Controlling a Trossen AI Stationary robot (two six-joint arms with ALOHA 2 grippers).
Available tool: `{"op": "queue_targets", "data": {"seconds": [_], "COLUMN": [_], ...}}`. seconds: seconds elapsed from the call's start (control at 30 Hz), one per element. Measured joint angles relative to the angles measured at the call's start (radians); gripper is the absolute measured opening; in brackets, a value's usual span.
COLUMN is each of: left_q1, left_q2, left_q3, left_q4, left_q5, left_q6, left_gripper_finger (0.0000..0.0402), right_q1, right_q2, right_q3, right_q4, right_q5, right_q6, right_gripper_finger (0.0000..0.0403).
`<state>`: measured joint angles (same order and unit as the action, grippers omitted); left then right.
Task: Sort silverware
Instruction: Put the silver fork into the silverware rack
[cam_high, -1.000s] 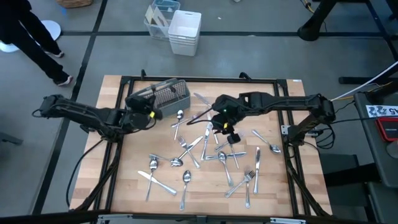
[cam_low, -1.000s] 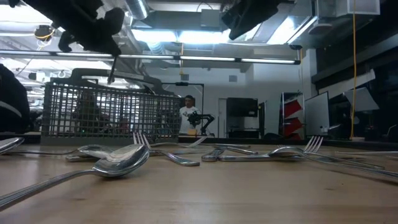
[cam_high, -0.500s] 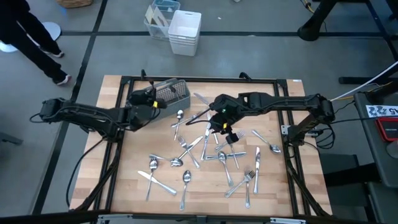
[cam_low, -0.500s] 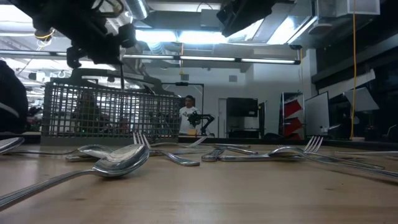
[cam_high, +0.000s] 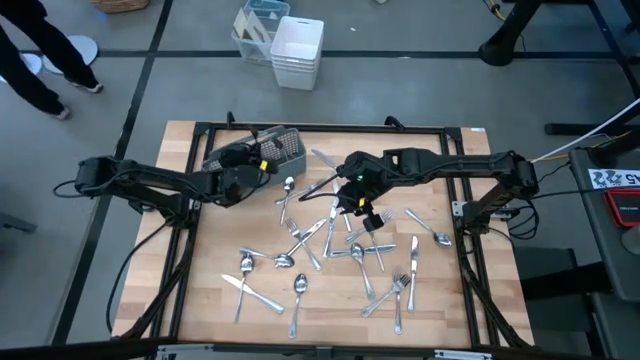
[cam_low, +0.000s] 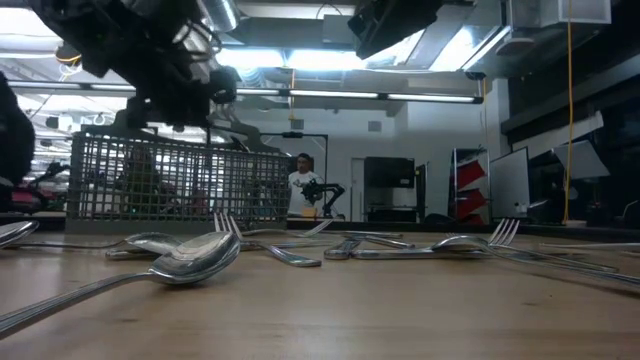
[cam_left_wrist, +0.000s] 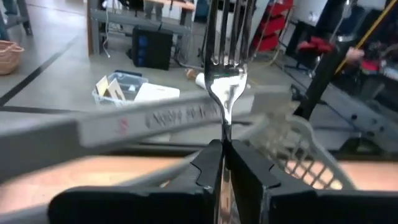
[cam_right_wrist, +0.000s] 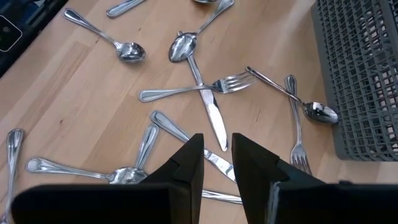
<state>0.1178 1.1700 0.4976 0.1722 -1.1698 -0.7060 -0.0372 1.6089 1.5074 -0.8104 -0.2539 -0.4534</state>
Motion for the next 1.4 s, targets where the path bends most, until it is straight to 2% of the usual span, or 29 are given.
{"op": "queue_targets", "data": {"seconds": [0.33, 0.53, 0.7, 0.9, 1.07, 1.23, 1.4], "left_q1": [0.002, -0.009, -0.048, -0.128, -0.216, -0.316, -0.413], "left_q2": [0.021, 0.005, -0.081, -0.245, -0.36, -0.405, -0.402], "left_q3": [0.0, 0.0, 0.0, 0.0, 0.0, 0.001, 0.001], "left_q4": [0.0, -0.005, -0.005, -0.052, -0.164, -0.292, -0.413], "left_q5": [0.108, 0.219, 0.316, 0.418, 0.619, 0.831, 0.915], "left_q6": [0.036, 0.089, 0.159, 0.183, 0.088, -0.076, -0.243], "left_gripper_finger": [0.0087, 0.0122, 0.0123, 0.0118, 0.0118, 0.0118, 0.0117], "right_q1": [0.0, 0.0, 0.0, 0.0, 0.0, -0.003, -0.003], "right_q2": [0.0, 0.0, 0.0, 0.0, 0.0, 0.0, 0.0], "right_q3": [0.0, 0.0, 0.0, 0.0, 0.0, 0.0, 0.0], "right_q4": [0.0, -0.001, -0.002, -0.003, -0.016, -0.047, -0.062], "right_q5": [0.0, 0.0, 0.0, 0.0, 0.018, 0.089, 0.17], "right_q6": [0.0, 0.0, 0.004, 0.005, 0.006, 0.007, 0.007], "right_gripper_finger": [0.0085, 0.0085, 0.0085, 0.0085, 0.0085, 0.0085, 0.0085]}}
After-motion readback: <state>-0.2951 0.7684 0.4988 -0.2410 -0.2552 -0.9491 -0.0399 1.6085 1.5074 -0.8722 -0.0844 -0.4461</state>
